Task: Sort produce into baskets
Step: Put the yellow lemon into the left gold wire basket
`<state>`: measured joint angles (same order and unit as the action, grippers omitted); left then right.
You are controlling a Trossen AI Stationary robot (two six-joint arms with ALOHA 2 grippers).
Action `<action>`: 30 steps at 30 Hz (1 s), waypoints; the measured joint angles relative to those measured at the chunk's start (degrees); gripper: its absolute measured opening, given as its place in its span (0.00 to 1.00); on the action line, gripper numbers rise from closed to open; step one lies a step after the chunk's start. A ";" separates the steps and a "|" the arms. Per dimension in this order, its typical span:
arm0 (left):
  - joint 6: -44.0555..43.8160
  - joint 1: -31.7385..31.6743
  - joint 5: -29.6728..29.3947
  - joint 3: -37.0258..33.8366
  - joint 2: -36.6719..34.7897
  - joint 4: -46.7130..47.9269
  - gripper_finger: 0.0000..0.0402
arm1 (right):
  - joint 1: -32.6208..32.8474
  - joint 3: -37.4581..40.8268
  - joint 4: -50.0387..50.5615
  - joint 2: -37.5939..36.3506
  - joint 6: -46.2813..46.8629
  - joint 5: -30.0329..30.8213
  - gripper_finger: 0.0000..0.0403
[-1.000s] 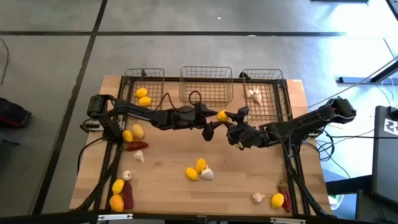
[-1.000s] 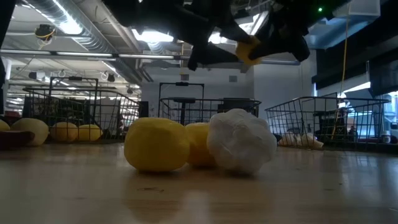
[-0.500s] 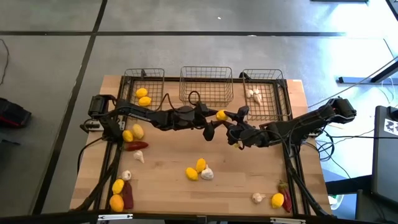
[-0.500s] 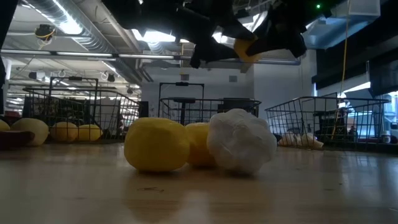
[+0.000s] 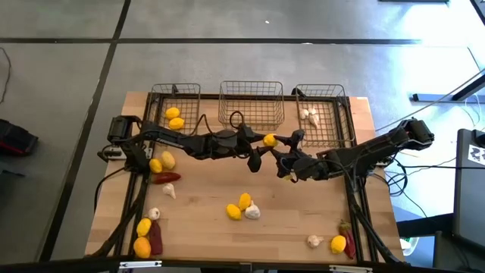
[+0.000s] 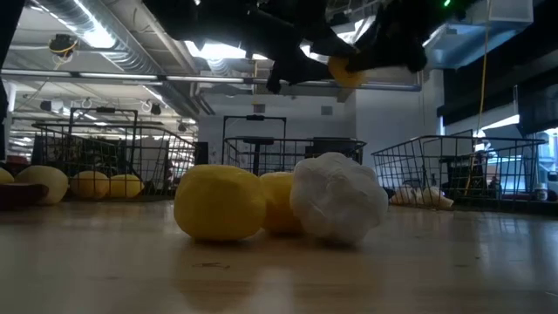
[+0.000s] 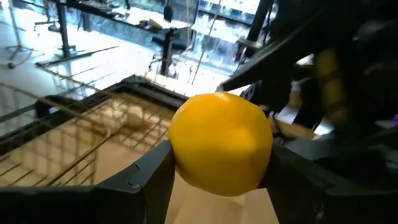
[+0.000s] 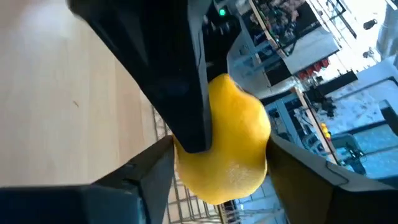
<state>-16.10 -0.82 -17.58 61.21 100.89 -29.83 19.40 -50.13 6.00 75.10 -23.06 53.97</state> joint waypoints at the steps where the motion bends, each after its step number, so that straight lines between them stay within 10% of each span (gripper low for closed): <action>1: 0.49 0.09 -0.32 0.00 -0.32 1.00 0.52 | 0.65 -0.54 1.16 -0.46 0.60 0.01 0.64; 13: 3.19 1.50 -6.89 0.02 -9.85 21.63 0.53 | 6.09 -1.33 23.26 -4.64 21.71 -18.29 0.68; 30: -2.15 0.78 -25.50 0.04 -23.88 53.96 0.53 | 5.27 2.21 29.64 -4.66 36.52 -24.43 0.68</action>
<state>-18.25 -0.03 -43.08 61.25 77.01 24.13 24.67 -47.92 35.63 70.43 13.45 29.54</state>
